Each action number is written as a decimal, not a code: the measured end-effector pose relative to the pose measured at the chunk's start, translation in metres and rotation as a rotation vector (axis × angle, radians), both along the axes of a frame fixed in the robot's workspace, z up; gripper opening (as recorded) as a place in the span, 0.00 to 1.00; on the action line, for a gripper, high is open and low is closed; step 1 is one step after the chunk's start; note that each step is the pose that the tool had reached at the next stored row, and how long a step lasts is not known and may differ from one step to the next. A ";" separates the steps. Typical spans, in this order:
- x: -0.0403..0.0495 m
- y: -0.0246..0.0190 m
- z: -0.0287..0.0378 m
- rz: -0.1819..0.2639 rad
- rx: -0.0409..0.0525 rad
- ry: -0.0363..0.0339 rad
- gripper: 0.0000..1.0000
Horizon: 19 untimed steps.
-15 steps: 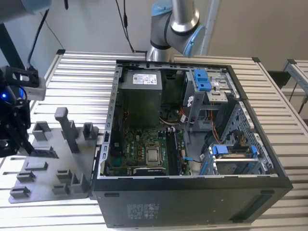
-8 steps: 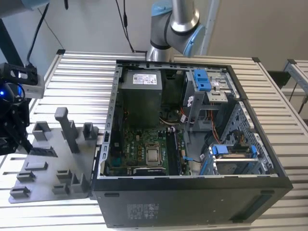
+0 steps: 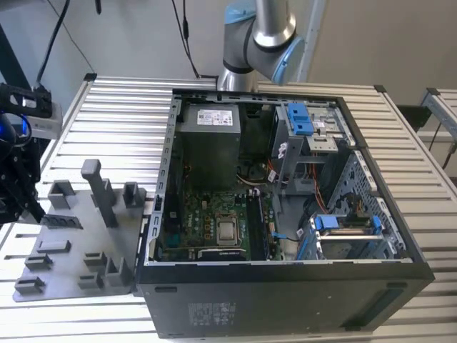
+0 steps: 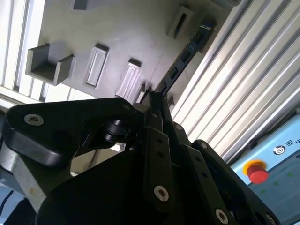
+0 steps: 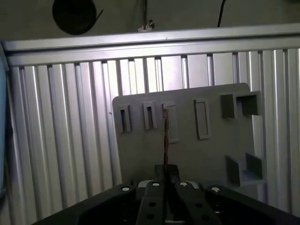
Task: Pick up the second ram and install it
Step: 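Pick up the second ram and move it above second insertion slot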
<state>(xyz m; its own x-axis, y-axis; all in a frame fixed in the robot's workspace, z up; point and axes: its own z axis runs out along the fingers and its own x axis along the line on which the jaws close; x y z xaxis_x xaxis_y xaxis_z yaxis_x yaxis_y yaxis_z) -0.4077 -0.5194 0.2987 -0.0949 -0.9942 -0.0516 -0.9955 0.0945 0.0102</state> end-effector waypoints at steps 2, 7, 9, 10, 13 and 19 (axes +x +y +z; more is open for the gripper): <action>-0.0001 0.0000 0.0027 -0.002 0.0000 0.0000 0.14; -0.0003 0.0000 0.0112 -0.006 -0.0001 0.0001 0.14; -0.0004 0.0000 0.0144 -0.008 0.0000 0.0001 0.14; -0.0005 0.0000 0.0156 -0.008 0.0000 0.0001 0.14; -0.0006 -0.0001 0.0200 -0.010 0.0000 0.0001 0.14; -0.0007 -0.0002 0.0293 -0.013 0.0001 0.0000 0.14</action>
<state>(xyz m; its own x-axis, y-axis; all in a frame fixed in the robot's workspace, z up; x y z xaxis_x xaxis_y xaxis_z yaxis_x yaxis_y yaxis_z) -0.4084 -0.5196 0.3280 -0.1081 -0.9928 -0.0517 -0.9941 0.1077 0.0102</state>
